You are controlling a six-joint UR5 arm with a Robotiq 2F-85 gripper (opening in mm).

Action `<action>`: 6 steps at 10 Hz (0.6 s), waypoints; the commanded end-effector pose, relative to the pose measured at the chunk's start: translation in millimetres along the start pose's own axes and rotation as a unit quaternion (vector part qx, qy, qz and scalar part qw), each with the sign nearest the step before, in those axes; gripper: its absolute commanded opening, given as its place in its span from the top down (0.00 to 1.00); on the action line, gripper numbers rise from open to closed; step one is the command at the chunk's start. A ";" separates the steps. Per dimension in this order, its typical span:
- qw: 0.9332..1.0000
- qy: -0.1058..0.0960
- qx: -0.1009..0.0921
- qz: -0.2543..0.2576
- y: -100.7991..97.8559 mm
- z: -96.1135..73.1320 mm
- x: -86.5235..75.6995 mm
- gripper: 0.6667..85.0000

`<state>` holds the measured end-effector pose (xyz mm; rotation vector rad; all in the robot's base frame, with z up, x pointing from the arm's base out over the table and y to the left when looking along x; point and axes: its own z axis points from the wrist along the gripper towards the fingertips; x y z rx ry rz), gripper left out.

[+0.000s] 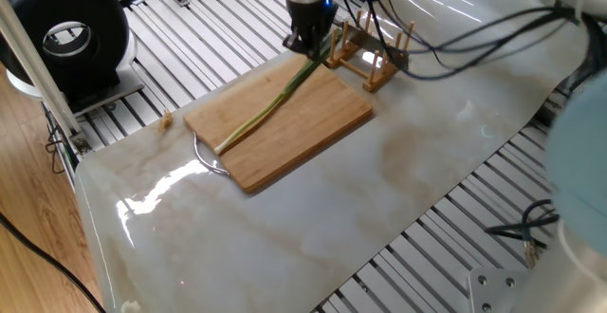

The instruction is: Chop the green garlic

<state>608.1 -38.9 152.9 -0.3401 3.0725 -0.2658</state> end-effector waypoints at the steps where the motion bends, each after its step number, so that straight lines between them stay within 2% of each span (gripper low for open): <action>1: 0.999 -0.009 0.009 -0.046 -39.8 7.3 -34.1 0.83; 2: 0.998 -0.011 0.025 -0.051 -54.7 12.3 -40.1 0.78; 4: 0.998 -0.003 0.040 -0.047 -66.3 18.2 -39.7 0.76; 5: 0.999 0.004 0.028 -0.045 -56.8 15.1 -34.8 0.75; 6: 0.999 0.011 0.019 -0.033 -41.7 6.4 -24.1 0.67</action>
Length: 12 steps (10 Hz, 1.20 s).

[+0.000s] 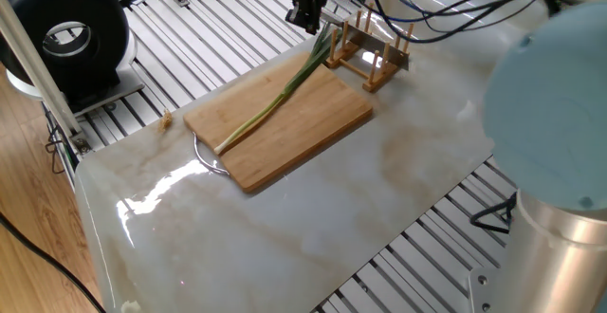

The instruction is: Chop the green garlic

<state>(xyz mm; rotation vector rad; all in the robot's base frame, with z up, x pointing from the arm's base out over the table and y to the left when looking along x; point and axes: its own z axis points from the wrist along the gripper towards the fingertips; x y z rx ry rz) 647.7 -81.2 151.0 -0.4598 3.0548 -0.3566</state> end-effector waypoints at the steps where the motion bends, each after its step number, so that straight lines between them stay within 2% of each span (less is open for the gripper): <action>1: 0.998 0.032 -0.017 0.044 11.3 -5.7 16.9 0.67; 2: 0.995 0.057 -0.032 0.081 21.1 -7.2 28.7 0.67; 3: 0.994 0.067 -0.013 0.089 11.7 -7.4 34.5 0.67; 4: 0.995 0.065 0.003 0.072 3.0 -7.2 34.6 0.67; 5: 0.996 0.065 0.000 0.060 4.1 -7.2 34.4 0.67; 6: 0.996 0.066 -0.012 0.054 -3.0 -4.6 33.8 0.67; 7: 0.996 0.066 -0.013 0.060 -4.9 1.3 35.7 0.67; 8: 0.996 0.064 0.009 0.056 -20.0 8.1 36.8 0.67; 10: 0.997 0.061 0.024 0.044 -38.2 18.3 39.7 0.67; 11: 0.997 0.058 0.041 0.036 -53.0 24.2 39.7 0.67; 12: 0.997 0.057 0.043 0.031 -62.3 30.4 39.2 0.67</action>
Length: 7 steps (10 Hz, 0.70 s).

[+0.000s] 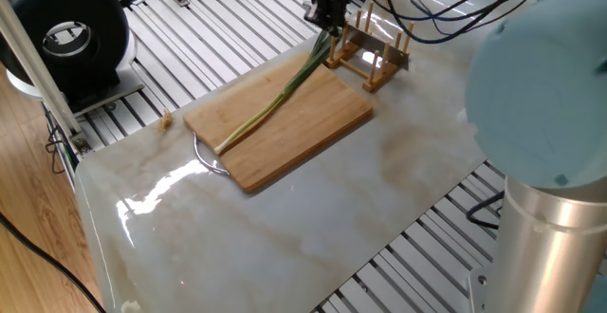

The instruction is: Chop the green garlic

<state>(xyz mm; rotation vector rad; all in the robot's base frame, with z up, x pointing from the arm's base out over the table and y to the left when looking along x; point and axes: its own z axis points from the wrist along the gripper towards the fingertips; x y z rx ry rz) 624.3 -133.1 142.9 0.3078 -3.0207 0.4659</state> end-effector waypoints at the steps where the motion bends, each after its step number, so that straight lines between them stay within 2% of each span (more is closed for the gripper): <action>1: 1.000 -0.007 0.021 -0.012 -32.0 18.5 -5.5 0.67; 3: 1.000 -0.006 0.025 -0.013 -47.9 26.3 -7.8 0.67; 5: 1.000 -0.025 0.015 -0.004 -54.4 40.3 -14.3 0.67; 6: 1.000 -0.026 0.016 0.004 -57.0 44.3 -13.1 0.67; 7: 1.000 -0.013 0.013 0.015 -57.5 48.0 -4.4 0.68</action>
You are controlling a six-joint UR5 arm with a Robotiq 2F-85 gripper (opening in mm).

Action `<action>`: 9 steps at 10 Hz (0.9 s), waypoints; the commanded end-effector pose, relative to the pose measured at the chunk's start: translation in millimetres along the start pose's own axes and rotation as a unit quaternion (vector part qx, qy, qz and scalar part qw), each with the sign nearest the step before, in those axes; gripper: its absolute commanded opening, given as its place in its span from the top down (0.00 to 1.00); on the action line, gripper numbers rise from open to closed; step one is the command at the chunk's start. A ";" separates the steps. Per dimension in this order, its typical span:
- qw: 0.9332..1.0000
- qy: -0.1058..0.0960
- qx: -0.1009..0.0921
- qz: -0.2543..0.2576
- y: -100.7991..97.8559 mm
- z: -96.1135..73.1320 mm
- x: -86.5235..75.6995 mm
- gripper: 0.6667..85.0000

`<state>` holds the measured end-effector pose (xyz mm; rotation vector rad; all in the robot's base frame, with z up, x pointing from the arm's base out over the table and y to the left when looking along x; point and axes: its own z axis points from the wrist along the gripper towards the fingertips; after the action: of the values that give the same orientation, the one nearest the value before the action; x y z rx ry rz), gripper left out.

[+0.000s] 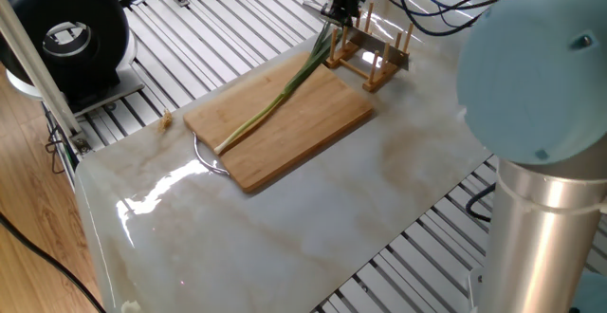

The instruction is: Chop the green garlic

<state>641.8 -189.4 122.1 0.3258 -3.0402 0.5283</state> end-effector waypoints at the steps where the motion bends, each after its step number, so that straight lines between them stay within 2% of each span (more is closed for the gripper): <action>1: 1.000 0.006 -0.007 0.015 -7.0 13.0 7.2 0.71; 4: 1.000 -0.009 -0.007 0.015 -9.6 9.8 1.3 0.71; 6: 1.000 -0.010 -0.007 0.010 -10.9 14.5 2.4 0.71; 9: 0.999 -0.018 -0.022 -0.016 -4.5 21.5 4.7 0.70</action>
<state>640.3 -203.6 109.7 0.3425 -3.0595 0.5031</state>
